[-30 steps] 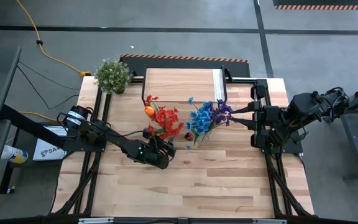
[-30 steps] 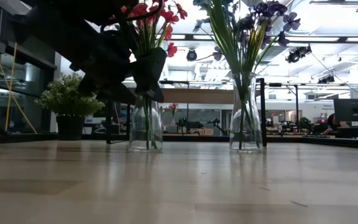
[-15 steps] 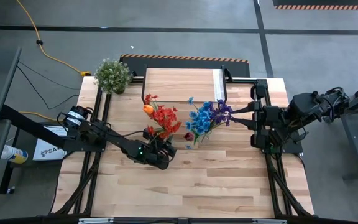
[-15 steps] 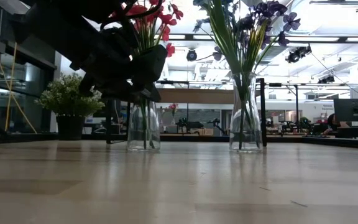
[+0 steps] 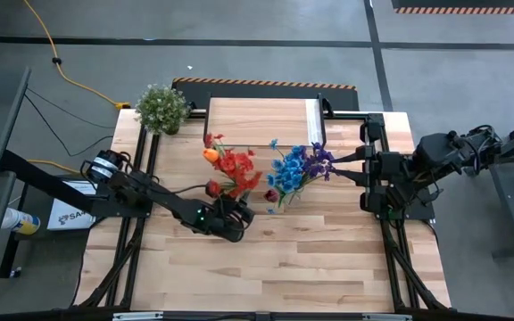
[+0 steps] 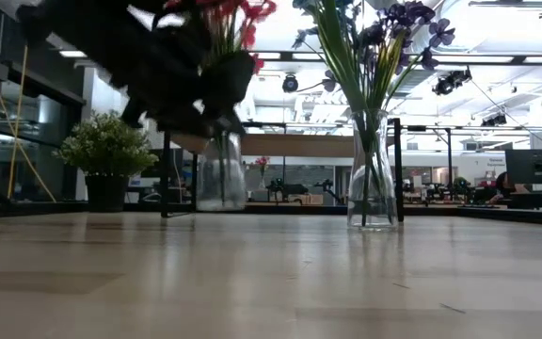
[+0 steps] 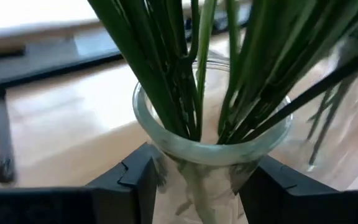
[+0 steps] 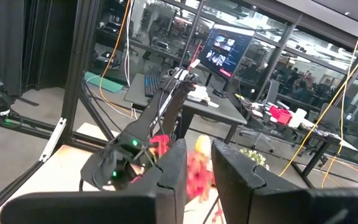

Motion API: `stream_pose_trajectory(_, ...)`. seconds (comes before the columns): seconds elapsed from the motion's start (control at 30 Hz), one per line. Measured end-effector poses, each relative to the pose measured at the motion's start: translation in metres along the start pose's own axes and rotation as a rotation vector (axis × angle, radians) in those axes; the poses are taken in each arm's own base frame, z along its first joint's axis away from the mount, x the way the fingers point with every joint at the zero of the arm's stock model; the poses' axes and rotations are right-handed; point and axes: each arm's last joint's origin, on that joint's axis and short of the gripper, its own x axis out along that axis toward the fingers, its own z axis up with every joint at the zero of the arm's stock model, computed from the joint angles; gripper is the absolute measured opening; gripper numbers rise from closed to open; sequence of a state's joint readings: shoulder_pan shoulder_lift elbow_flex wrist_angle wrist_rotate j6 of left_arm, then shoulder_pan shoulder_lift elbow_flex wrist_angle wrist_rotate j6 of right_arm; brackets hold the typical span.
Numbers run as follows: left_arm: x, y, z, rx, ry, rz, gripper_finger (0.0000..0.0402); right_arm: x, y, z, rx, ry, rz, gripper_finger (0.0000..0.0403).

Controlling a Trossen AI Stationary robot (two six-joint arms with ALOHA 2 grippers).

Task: Pick and place flowers into a vace then onto a shelf
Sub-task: Put the left transparent vase with flowers on the shelf

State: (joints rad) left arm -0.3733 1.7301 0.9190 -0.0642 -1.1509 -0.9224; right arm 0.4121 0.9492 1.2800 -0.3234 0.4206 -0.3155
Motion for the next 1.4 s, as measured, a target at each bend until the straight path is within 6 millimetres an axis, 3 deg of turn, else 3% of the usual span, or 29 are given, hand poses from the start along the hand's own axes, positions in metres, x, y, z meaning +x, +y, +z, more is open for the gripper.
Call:
stream_pose_trajectory(0.2,-0.007,-0.011,0.030,0.067,-0.035,0.008,0.0205,0.000,-0.001,-0.002,-0.007,0.027,-0.033,0.0067)
stream_pose_trajectory(0.47,-0.025,-0.005,0.077,0.120,-0.044,0.064,0.0205,-0.001,-0.001,-0.001,-0.005,0.023,-0.036,0.0067)
stream_pose_trajectory(0.93,-0.051,0.037,0.131,0.094,-0.050,0.127,0.0205,-0.012,-0.010,0.006,0.015,-0.044,-0.074,0.0067)
stream_pose_trajectory(1.2,-0.050,0.059,0.165,0.056,-0.062,0.177,0.0205,-0.015,-0.014,0.008,0.013,-0.058,-0.108,0.0067)
stream_pose_trajectory(1.4,-0.038,0.072,0.189,0.020,-0.068,0.232,0.0205,-0.015,-0.015,0.008,0.008,-0.057,-0.128,0.0067)
